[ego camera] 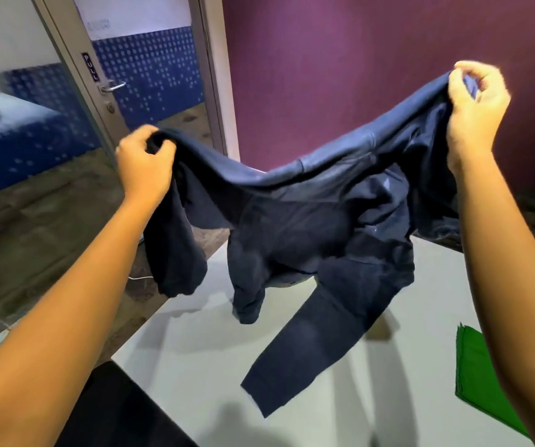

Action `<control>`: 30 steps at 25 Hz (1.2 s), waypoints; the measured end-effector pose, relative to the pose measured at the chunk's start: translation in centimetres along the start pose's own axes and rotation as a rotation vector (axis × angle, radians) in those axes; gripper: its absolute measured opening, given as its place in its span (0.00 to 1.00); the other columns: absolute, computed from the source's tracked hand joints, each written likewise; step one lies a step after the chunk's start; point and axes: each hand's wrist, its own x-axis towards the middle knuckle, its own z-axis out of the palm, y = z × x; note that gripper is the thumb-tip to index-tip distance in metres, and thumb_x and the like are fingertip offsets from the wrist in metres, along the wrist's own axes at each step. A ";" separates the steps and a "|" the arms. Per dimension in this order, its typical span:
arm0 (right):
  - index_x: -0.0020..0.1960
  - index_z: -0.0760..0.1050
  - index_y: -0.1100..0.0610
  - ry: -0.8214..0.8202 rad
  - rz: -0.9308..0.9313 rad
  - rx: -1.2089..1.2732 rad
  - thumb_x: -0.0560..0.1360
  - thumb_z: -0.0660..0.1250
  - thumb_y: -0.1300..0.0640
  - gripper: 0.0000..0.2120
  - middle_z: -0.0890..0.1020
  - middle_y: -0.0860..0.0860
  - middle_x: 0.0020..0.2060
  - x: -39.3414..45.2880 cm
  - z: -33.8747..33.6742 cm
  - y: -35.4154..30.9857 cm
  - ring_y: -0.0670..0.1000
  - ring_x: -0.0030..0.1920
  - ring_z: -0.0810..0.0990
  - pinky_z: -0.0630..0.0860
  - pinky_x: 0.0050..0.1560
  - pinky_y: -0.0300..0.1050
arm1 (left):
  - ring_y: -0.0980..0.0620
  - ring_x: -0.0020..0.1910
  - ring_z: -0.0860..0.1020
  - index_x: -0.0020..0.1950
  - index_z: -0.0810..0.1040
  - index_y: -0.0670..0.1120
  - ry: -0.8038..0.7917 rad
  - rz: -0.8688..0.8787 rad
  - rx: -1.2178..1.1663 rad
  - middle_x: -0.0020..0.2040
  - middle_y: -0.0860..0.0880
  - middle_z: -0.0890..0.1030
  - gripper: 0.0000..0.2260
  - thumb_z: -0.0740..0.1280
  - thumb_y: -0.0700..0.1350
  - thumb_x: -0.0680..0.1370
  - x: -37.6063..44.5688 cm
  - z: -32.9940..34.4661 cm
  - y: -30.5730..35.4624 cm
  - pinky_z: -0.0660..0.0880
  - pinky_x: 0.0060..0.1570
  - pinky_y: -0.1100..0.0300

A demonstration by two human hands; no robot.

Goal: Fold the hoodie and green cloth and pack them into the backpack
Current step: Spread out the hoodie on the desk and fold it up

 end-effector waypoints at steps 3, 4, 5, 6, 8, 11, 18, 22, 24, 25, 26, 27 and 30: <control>0.49 0.81 0.54 0.005 0.174 -0.075 0.71 0.69 0.48 0.11 0.80 0.46 0.42 -1.6 -0.2 3.0 0.41 0.43 0.78 0.77 0.51 0.42 | 0.57 0.35 0.75 0.41 0.81 0.42 -0.480 -0.224 -0.124 0.33 0.51 0.80 0.06 0.67 0.39 0.77 -0.8 -0.1 -1.5 0.71 0.40 0.58; 0.47 0.81 0.55 0.020 0.292 -0.104 0.70 0.70 0.47 0.12 0.80 0.46 0.40 -1.5 -0.7 4.0 0.43 0.40 0.77 0.77 0.49 0.46 | 0.55 0.38 0.80 0.43 0.82 0.43 -0.649 -0.359 -0.151 0.35 0.50 0.84 0.05 0.68 0.39 0.77 -1.0 -0.7 -1.9 0.74 0.42 0.57; 0.48 0.82 0.56 -0.019 0.449 -0.158 0.70 0.72 0.46 0.14 0.80 0.49 0.41 -0.9 -1.3 4.6 0.46 0.39 0.77 0.78 0.47 0.48 | 0.50 0.43 0.82 0.47 0.83 0.42 -0.846 -0.497 -0.160 0.41 0.47 0.86 0.03 0.70 0.40 0.77 -1.2 -1.3 -2.2 0.77 0.45 0.56; 0.53 0.81 0.59 -0.121 0.640 -0.274 0.70 0.73 0.45 0.20 0.81 0.53 0.45 0.0 -2.1 5.4 0.52 0.40 0.79 0.79 0.50 0.51 | 0.46 0.46 0.83 0.49 0.84 0.41 -1.036 -0.604 -0.138 0.45 0.43 0.86 0.05 0.71 0.40 0.75 -1.3 -2.0 -2.6 0.79 0.45 0.54; 0.59 0.80 0.61 -0.478 0.983 -0.531 0.61 0.78 0.35 0.37 0.82 0.60 0.54 1.5 -3.6 6.8 0.63 0.47 0.82 0.78 0.56 0.65 | 0.45 0.45 0.84 0.46 0.86 0.43 -1.274 -0.720 -0.118 0.47 0.41 0.86 0.06 0.73 0.38 0.71 -1.5 -2.8 -2.9 0.82 0.41 0.55; 0.60 0.81 0.59 -0.975 1.078 -0.588 0.57 0.82 0.39 0.38 0.83 0.63 0.56 2.9 -4.1 8.6 0.67 0.58 0.81 0.71 0.63 0.72 | 0.44 0.52 0.83 0.53 0.85 0.42 -1.385 -0.754 -0.019 0.54 0.41 0.85 0.11 0.74 0.43 0.72 0.0 -1.8 -4.9 0.80 0.52 0.52; 0.55 0.79 0.58 -0.961 0.519 -1.337 0.77 0.66 0.50 0.13 0.81 0.59 0.53 2.3 0.6 15.1 0.60 0.48 0.79 0.76 0.51 0.48 | 0.47 0.28 0.69 0.47 0.82 0.41 -0.665 -0.606 0.356 0.36 0.42 0.76 0.04 0.67 0.37 0.76 1.7 9.2 -10.3 0.68 0.29 0.61; 0.60 0.79 0.56 -0.419 0.624 -0.811 0.70 0.70 0.53 0.19 0.82 0.55 0.54 -0.2 1.7 22.1 0.57 0.55 0.81 0.77 0.58 0.50 | 0.48 0.48 0.80 0.68 0.72 0.50 -0.575 -0.619 -0.045 0.63 0.40 0.80 0.19 0.59 0.34 0.80 0.0 16.7 -11.0 0.77 0.40 0.60; 0.61 0.76 0.55 -0.483 0.657 -0.697 0.69 0.72 0.54 0.21 0.80 0.54 0.53 -3.0 1.7 24.4 0.52 0.55 0.79 0.75 0.58 0.48 | 0.44 0.69 0.72 0.80 0.55 0.51 -0.715 -0.656 -0.173 0.76 0.44 0.67 0.31 0.62 0.33 0.81 -2.6 19.4 -11.2 0.74 0.61 0.51; 0.61 0.76 0.56 -0.556 0.662 -0.705 0.70 0.73 0.55 0.20 0.80 0.55 0.53 -4.6 1.5 25.5 0.52 0.55 0.78 0.74 0.57 0.47 | 0.43 0.72 0.68 0.81 0.50 0.50 -0.783 -0.682 -0.188 0.78 0.43 0.63 0.35 0.64 0.33 0.81 -4.3 20.6 -12.0 0.71 0.66 0.48; 0.62 0.76 0.58 -0.589 0.688 -0.712 0.72 0.73 0.57 0.20 0.80 0.56 0.55 -6.2 1.1 26.9 0.54 0.57 0.79 0.74 0.59 0.48 | 0.42 0.73 0.66 0.81 0.48 0.48 -0.850 -0.712 -0.168 0.78 0.41 0.62 0.37 0.66 0.34 0.80 -6.1 21.5 -12.7 0.70 0.67 0.47; 0.63 0.75 0.60 -0.601 0.727 -0.679 0.73 0.74 0.60 0.20 0.81 0.58 0.58 -8.0 0.6 28.1 0.56 0.59 0.79 0.74 0.62 0.51 | 0.41 0.73 0.67 0.81 0.50 0.47 -0.906 -0.755 -0.123 0.77 0.41 0.63 0.38 0.69 0.36 0.79 -8.0 22.3 -13.8 0.71 0.66 0.47; 0.63 0.75 0.61 -0.558 0.842 -0.667 0.72 0.74 0.62 0.21 0.81 0.60 0.58 -13.9 -2.5 30.7 0.59 0.60 0.80 0.74 0.63 0.51 | 0.42 0.66 0.74 0.72 0.68 0.43 -0.950 -0.854 0.055 0.68 0.41 0.73 0.28 0.75 0.42 0.75 -14.5 23.5 -16.8 0.73 0.62 0.52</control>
